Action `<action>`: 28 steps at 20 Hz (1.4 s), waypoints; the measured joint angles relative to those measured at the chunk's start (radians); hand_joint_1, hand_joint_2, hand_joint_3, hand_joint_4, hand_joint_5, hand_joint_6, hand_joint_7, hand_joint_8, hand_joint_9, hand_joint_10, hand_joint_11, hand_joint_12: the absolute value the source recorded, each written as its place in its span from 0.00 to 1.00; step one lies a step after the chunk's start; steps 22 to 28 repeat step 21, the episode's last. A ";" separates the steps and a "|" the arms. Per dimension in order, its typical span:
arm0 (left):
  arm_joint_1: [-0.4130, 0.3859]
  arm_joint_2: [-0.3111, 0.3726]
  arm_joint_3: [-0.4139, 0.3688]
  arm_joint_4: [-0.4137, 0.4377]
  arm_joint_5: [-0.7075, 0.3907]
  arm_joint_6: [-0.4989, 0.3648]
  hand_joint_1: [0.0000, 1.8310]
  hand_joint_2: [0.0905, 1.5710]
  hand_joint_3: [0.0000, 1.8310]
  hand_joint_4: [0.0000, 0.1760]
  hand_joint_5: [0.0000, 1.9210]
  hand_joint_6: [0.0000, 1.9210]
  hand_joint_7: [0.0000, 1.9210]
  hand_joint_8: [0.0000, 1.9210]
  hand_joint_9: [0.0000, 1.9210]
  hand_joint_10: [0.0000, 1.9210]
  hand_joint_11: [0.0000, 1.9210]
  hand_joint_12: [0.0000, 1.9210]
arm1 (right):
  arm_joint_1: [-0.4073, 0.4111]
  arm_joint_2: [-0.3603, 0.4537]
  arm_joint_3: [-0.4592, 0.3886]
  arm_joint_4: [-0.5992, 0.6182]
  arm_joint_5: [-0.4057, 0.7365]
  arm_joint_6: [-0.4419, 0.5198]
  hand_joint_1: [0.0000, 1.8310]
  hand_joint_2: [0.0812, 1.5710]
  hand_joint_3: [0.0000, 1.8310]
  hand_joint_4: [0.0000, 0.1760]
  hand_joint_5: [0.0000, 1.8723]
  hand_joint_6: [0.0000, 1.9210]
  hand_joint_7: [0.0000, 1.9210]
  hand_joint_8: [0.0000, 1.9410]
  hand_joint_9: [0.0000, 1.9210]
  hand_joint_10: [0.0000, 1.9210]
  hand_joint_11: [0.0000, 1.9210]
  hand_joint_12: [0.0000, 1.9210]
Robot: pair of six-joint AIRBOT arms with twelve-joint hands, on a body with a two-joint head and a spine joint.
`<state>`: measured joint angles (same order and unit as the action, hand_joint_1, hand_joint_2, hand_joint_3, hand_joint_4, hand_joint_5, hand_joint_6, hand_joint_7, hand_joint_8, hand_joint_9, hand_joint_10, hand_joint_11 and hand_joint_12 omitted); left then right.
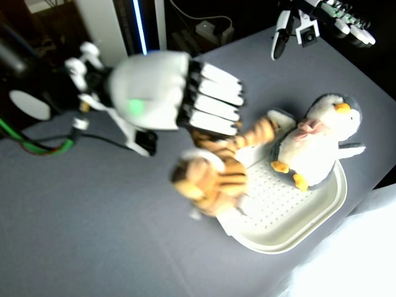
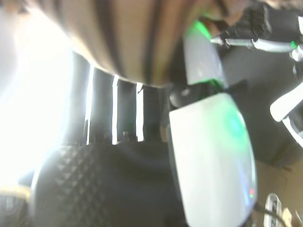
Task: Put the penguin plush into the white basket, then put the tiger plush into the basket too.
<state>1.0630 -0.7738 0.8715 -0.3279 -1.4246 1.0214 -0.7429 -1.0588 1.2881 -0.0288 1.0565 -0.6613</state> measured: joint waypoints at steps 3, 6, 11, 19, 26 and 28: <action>0.001 0.000 0.001 -0.013 0.000 -0.002 0.51 0.48 0.00 0.65 0.01 0.00 0.00 0.00 0.00 0.00 0.00 0.00 | 0.069 -0.066 0.079 -0.013 -0.156 -0.002 0.67 0.75 0.00 0.00 0.52 0.56 0.36 0.70 0.32 0.54 0.27 0.77; 0.001 0.000 0.002 -0.004 0.001 -0.002 0.48 0.47 0.00 0.60 0.00 0.00 0.00 0.00 0.00 0.00 0.00 0.00 | 0.084 -0.099 0.112 -0.031 -0.282 -0.015 0.43 0.77 0.00 0.00 0.30 0.02 0.23 0.01 0.19 0.02 0.01 0.51; 0.008 0.000 0.000 -0.005 -0.011 -0.014 0.49 0.48 0.00 0.70 0.00 0.00 0.00 0.00 0.00 0.00 0.00 0.00 | 0.086 -0.095 0.094 -0.015 -0.283 -0.017 0.37 0.80 0.00 0.15 0.22 0.00 0.17 0.00 0.15 0.00 0.00 0.40; 0.057 0.010 -0.021 0.000 -0.087 -0.070 0.49 0.53 0.02 0.89 0.00 0.00 0.00 0.00 0.00 0.00 0.00 0.00 | -0.203 0.063 -0.114 0.191 0.232 0.087 0.43 0.82 0.00 0.00 0.26 0.00 0.24 0.00 0.23 0.01 0.10 0.32; 0.083 0.012 -0.035 0.044 -0.166 -0.111 0.36 0.57 0.03 0.00 0.00 0.00 0.05 0.04 0.05 0.01 0.01 0.51 | -0.269 0.085 -0.156 0.218 0.452 0.089 0.48 0.79 0.00 0.06 0.18 0.00 0.28 0.00 0.34 0.01 0.10 0.58; 0.083 0.012 -0.035 0.044 -0.166 -0.111 0.36 0.57 0.03 0.00 0.00 0.00 0.05 0.04 0.05 0.01 0.01 0.51 | -0.269 0.085 -0.156 0.218 0.452 0.089 0.48 0.79 0.00 0.06 0.18 0.00 0.28 0.00 0.34 0.01 0.10 0.58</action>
